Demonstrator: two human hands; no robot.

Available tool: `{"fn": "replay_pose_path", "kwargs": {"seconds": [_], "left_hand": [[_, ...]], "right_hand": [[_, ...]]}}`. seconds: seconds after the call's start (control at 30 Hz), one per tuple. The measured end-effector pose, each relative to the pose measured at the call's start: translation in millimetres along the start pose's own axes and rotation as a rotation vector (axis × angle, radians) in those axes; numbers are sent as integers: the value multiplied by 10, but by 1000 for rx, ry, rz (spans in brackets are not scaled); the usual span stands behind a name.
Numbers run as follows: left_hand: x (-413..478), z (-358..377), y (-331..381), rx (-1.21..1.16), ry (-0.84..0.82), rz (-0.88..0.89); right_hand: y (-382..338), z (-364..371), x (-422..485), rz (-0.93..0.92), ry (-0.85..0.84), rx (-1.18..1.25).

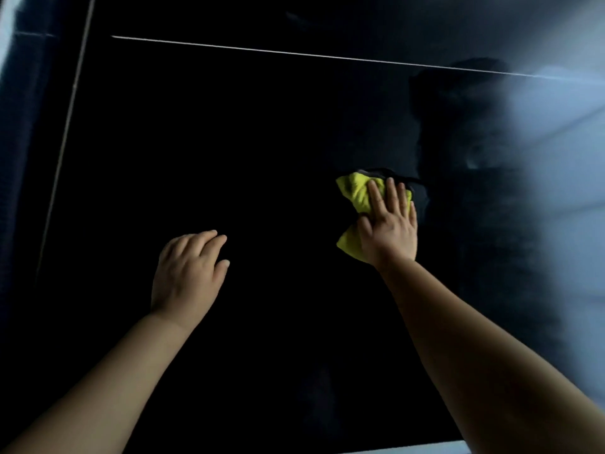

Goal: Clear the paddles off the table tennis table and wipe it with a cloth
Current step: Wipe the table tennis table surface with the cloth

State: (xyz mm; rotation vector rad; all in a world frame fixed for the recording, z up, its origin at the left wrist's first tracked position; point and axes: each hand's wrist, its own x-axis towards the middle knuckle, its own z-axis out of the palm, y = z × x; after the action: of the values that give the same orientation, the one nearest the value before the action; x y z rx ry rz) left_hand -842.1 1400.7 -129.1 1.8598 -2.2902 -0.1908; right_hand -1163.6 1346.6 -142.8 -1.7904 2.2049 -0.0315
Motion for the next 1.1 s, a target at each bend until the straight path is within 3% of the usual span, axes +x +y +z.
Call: {"fn": "replay_pose_path", "kwargs": {"seconds": [0.2, 0.43, 0.93, 1.1], "left_hand": [[217, 188, -172, 3, 25, 119], [244, 277, -285, -42, 61, 138], [233, 352, -433, -77, 49, 133], [233, 326, -448, -66, 8, 137]], "right_hand": [[661, -247, 137, 269, 34, 40], [-73, -92, 347, 489, 48, 76], [-3225, 670, 667, -421, -77, -66], [-3647, 742, 677, -750, -177, -173]]}}
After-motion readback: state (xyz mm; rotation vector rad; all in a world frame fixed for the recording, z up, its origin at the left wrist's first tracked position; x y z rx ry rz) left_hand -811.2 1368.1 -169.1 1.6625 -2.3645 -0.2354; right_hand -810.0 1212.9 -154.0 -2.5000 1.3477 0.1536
